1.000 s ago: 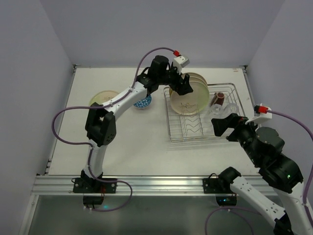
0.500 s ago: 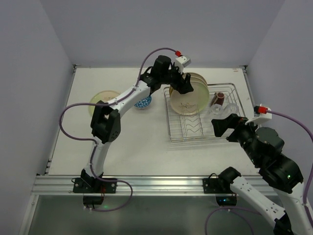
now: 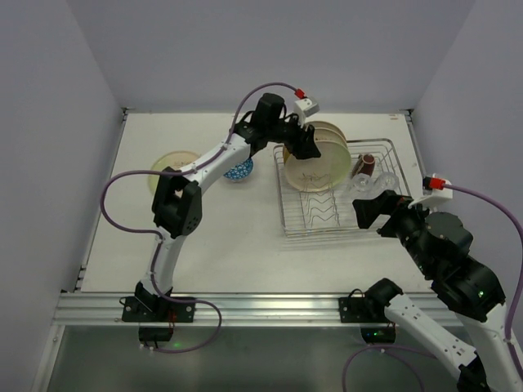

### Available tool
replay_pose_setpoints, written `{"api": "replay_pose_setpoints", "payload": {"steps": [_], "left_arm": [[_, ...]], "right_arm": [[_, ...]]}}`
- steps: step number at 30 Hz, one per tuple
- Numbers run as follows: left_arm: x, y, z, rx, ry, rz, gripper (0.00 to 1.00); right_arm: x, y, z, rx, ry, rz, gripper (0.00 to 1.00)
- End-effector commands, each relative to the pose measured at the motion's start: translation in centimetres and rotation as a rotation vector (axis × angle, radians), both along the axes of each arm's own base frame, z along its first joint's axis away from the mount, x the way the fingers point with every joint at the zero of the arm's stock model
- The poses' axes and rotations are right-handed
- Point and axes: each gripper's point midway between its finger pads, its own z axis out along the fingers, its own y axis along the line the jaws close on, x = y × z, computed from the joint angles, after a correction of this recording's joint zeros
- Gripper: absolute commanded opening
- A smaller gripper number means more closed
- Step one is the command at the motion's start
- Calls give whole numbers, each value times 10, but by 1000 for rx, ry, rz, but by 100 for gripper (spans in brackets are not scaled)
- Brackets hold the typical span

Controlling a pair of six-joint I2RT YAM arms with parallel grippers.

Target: Unload the mixed dishes from the dish rack

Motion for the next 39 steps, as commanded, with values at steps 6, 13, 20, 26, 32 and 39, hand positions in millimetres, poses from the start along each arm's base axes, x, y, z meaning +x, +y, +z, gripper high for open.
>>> {"api": "replay_pose_setpoints", "payload": {"steps": [6,13,20,26,32,39], "left_arm": [[-27,-5,-11,-2,22,-158,56],[-14,-5,-17,27,-68,-142,43],[-12,-10,-20,16,-106,-186,39],[-14,-12,-26,12,-106,-215,22],[-17,-13,-15,-13,-128,-237,0],[-20,-13,19,-62,-222,-255,0]], "right_arm": [[2,-1,2,-4,-10,-6,99],[2,2,2,-2,-13,10,99],[4,3,1,-13,-14,13,99],[4,3,0,-21,-11,13,99],[6,5,-1,-20,-12,16,99],[6,7,-1,-14,-16,26,99]]}}
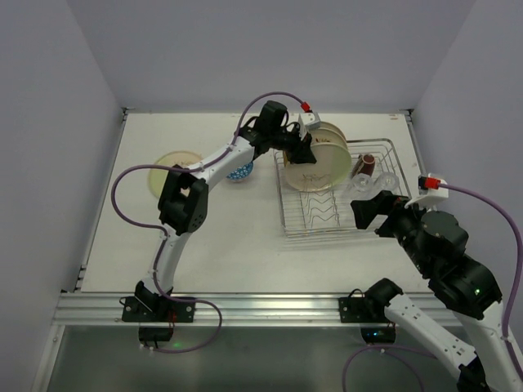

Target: Unload the mixed dishes from the dish rack

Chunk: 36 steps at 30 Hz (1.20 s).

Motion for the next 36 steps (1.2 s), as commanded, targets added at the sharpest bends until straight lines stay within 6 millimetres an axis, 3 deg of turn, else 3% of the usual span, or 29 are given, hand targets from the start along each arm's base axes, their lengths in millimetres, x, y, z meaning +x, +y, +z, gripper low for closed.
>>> {"api": "replay_pose_setpoints", "payload": {"steps": [1,13,25,31,32,36], "left_arm": [[-12,-9,63,-119,-129,-88,0],[-14,-6,132,-209,-285,-81,0],[-21,5,180,-287,-354,-25,0],[-27,14,211,-328,-384,22,0],[-29,17,227,-365,-424,33,0],[-25,33,253,-411,-443,167,0]], "right_arm": [[4,5,7,5,-30,20,99],[-1,2,10,21,-52,18,99],[-4,1,14,41,-65,17,99],[-4,-3,17,49,-75,-1,99],[-4,-4,17,55,-75,-7,99],[-5,-9,22,79,-97,-37,99]]}}
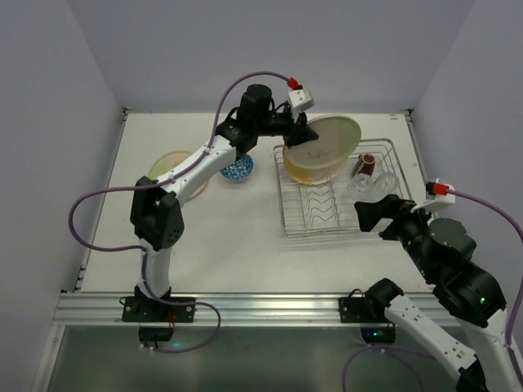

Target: Unload the mixed dishes from the dish rack

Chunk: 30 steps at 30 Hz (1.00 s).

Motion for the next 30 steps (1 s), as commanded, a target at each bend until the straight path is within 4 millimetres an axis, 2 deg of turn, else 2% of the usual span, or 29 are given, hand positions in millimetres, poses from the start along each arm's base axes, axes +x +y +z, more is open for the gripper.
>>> {"api": "replay_pose_setpoints", "payload": {"steps": [1,5,7,10,11,12,13,14,15,16,18,19,21,22,23,24,25,27,30], "left_arm": [[-8,23,134,-255,-246,133,0],[-5,62,170,-350,-219,347,0],[6,85,182,-396,-174,482,0],[16,142,202,-510,-67,667,0],[29,173,203,-536,-51,728,0],[34,192,203,-595,29,783,0],[43,229,198,-619,53,866,0],[47,246,196,-664,110,896,0],[50,263,191,-684,138,939,0],[58,300,178,-702,171,1032,0],[65,334,154,-744,287,1127,0],[68,370,129,-756,336,1217,0],[68,399,106,-834,430,1252,0],[67,426,73,-848,487,1313,0],[66,435,70,-887,483,1303,0],[64,436,60,-905,527,1273,0],[65,447,41,-914,554,1281,0],[65,446,27,-900,604,1249,0],[64,460,-10,-872,642,1329,0]], "right_arm": [[1,-7,17,51,-63,-43,99],[2,-9,19,59,-66,-59,99],[3,-7,17,60,-58,-54,99],[6,-3,17,66,-53,-46,99],[6,-1,17,67,-52,-37,99],[7,1,19,72,-57,-32,99],[7,2,19,75,-58,-25,99],[7,3,20,78,-61,-22,99],[7,4,21,81,-64,-19,99],[8,5,21,81,-64,-16,99],[9,7,20,82,-62,-10,99],[9,7,20,82,-61,-7,99],[9,10,18,86,-61,3,99],[8,10,18,88,-60,8,99],[8,12,17,88,-60,14,99],[8,13,17,90,-58,24,99],[7,14,16,89,-58,29,99],[6,17,17,94,-67,48,99],[3,22,18,103,-79,83,99]]}}
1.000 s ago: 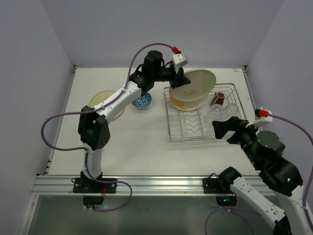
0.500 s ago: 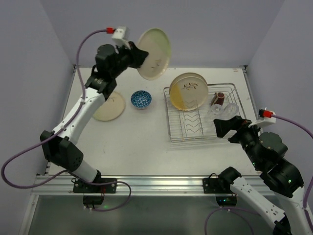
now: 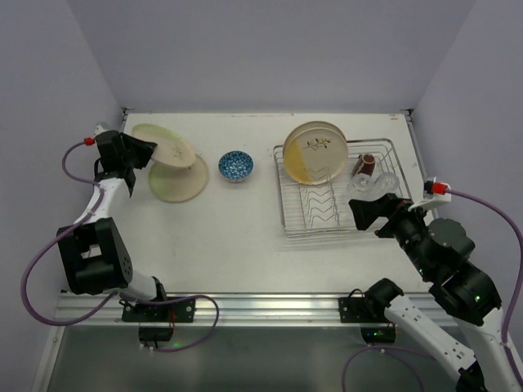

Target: Unload the mixed dishes from the dish rack

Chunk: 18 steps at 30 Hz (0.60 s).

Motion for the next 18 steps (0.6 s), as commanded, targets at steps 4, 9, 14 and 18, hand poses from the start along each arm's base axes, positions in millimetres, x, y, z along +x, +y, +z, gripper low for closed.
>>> {"api": "replay_pose_setpoints", "payload": {"steps": [4,9,14,18], "left_arm": [[12,-14,54,-66,-268,-88,0],[16,-21,23,-106,-240,-145,0],[16,-19,2,-111,-205,-136,0],[13,-16,-13,-111,-173,-115,0]], "right_arm": [[-1,14,9,36,-42,71,99],[1,15,4,29,-31,71,99],[2,15,3,24,-32,70,99],[1,15,3,25,-33,72,99]]}}
